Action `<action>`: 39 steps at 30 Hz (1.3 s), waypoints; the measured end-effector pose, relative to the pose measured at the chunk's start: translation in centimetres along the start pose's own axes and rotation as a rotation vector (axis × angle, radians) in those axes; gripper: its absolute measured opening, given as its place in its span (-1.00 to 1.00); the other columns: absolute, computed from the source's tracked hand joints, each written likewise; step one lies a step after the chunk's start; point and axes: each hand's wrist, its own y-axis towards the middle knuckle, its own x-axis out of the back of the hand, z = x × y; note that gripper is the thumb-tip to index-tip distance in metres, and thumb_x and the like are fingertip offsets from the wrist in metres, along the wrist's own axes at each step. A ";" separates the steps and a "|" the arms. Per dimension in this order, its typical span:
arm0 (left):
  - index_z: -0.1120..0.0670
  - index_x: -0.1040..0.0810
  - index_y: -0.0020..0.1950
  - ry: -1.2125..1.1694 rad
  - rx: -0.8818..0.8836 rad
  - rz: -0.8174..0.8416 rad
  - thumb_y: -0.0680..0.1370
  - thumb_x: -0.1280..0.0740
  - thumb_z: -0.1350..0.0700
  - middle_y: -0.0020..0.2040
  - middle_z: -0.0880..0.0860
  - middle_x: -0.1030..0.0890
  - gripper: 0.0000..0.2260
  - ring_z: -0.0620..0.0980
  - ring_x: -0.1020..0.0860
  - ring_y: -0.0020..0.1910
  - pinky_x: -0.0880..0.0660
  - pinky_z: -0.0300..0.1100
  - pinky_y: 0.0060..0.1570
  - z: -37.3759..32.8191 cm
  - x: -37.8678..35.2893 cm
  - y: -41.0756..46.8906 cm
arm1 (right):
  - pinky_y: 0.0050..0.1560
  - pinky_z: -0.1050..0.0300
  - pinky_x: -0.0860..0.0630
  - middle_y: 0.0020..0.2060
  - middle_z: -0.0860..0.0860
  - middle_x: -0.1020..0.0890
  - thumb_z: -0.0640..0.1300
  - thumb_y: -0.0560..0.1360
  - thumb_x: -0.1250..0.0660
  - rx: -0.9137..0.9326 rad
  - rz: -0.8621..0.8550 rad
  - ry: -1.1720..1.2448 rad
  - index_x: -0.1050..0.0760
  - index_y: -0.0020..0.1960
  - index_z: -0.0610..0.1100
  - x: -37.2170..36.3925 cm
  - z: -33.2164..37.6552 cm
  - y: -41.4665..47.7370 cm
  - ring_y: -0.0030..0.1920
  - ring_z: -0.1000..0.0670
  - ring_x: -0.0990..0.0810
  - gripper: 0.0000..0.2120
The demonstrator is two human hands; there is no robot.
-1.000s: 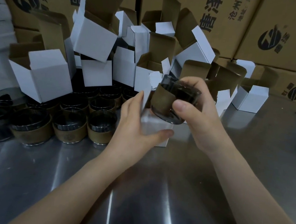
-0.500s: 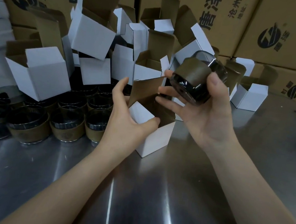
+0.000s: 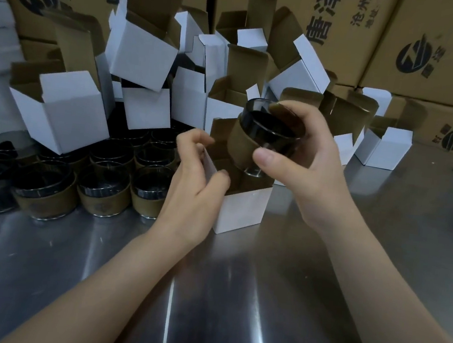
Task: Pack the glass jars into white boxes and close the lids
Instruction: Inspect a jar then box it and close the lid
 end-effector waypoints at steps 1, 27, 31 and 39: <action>-0.09 -0.27 0.18 0.009 0.002 0.010 0.48 -0.17 0.10 0.15 0.02 -0.49 -0.70 0.03 -0.49 0.20 -0.48 0.14 0.21 -0.1 0.0 0.1 | 0.01 0.33 -0.54 -0.04 0.41 -0.54 0.09 0.30 -0.44 0.007 -0.002 -0.009 -0.40 0.16 0.12 -0.1 -0.1 0.0 0.14 0.23 -0.55 -0.53; -0.08 -0.48 0.30 -0.361 0.318 0.022 0.14 -0.17 0.27 0.12 0.02 -0.58 -0.28 -0.09 -0.58 0.06 -0.51 -0.37 -0.18 -0.6 0.7 1.2 | -0.11 0.49 -0.47 -0.01 0.31 -0.51 -0.01 0.30 -0.60 -0.213 0.083 -0.392 -0.35 0.20 0.10 0.0 -2.9 0.7 0.05 0.21 -0.53 -0.40; -0.16 -0.46 0.30 -0.287 0.296 0.071 0.17 -0.19 0.24 0.21 -0.01 -0.53 -0.30 -0.11 -0.54 0.16 -0.50 -0.35 -0.06 -0.7 0.6 0.9 | -0.25 0.55 -0.42 -0.02 0.27 -0.46 0.06 0.25 -0.60 -0.204 0.099 -0.536 -0.40 0.10 0.12 -0.1 -2.5 0.7 -0.01 0.23 -0.49 -0.47; -0.16 -0.39 0.38 -0.151 0.172 0.108 0.28 -0.31 0.14 0.22 -0.21 -0.47 -0.35 -0.28 -0.45 0.23 -0.43 -0.35 0.18 -1.0 -0.1 0.1 | 0.05 0.34 -0.38 0.15 0.09 -0.28 0.11 0.24 -0.58 -0.263 0.148 -0.729 -0.47 0.04 0.01 0.3 -2.5 0.7 0.24 0.05 -0.35 -0.53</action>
